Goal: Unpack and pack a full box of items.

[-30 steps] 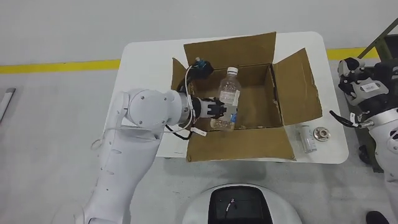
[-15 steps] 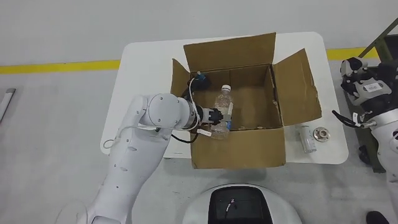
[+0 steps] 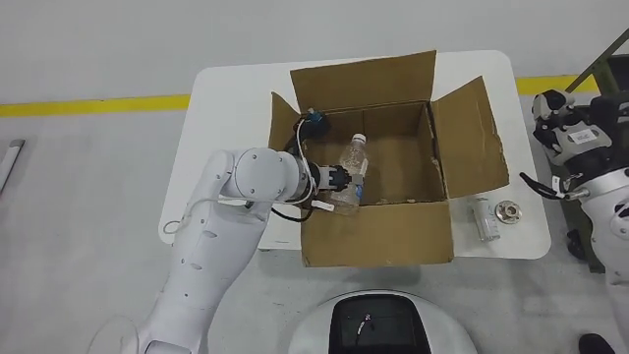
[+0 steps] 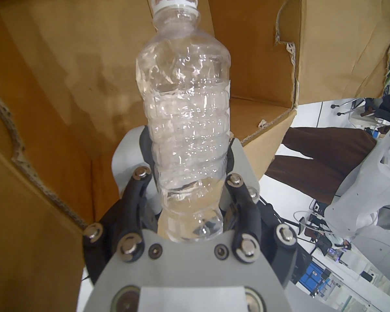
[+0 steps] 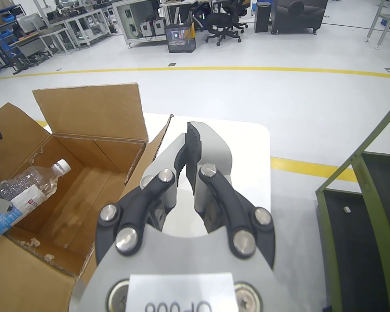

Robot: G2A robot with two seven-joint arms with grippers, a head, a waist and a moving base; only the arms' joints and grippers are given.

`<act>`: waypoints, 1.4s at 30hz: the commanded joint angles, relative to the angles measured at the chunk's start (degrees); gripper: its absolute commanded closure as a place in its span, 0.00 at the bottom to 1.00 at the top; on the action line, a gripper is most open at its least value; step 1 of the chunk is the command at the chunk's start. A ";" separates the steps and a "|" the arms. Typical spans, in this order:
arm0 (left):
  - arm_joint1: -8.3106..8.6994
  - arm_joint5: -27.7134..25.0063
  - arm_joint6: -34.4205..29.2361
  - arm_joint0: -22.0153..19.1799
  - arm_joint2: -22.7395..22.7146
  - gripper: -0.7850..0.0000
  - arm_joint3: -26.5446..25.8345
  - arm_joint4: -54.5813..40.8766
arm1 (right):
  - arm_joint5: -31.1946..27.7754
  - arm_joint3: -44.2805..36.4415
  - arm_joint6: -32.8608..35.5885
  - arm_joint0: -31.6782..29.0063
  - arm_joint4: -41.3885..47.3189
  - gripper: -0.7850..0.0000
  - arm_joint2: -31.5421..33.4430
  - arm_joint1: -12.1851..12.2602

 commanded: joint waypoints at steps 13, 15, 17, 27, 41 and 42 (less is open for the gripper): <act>-0.72 4.68 0.75 -4.92 3.67 1.00 5.08 3.08 | 0.17 0.42 -0.20 0.69 -0.19 1.00 -0.27 0.08; -0.74 5.27 0.22 -5.16 4.11 0.88 5.79 3.62 | 0.14 0.58 -0.21 0.83 -0.26 1.00 -0.34 0.10; -0.76 5.72 -0.18 -5.39 4.38 0.00 6.40 3.90 | 0.13 0.69 -0.25 0.91 -0.28 1.00 -0.42 0.11; -0.73 5.61 0.39 -5.78 4.63 0.00 6.93 4.77 | -0.02 0.99 -0.23 0.98 -0.46 1.00 -0.49 0.18; 0.98 -7.86 3.98 -6.06 -1.74 0.00 -5.66 6.52 | -0.68 1.14 0.26 0.08 -0.64 1.00 0.65 0.37; 1.23 -8.58 4.32 -6.06 -2.41 0.00 -6.82 8.10 | -0.68 1.10 0.29 0.04 -0.63 1.00 0.65 0.38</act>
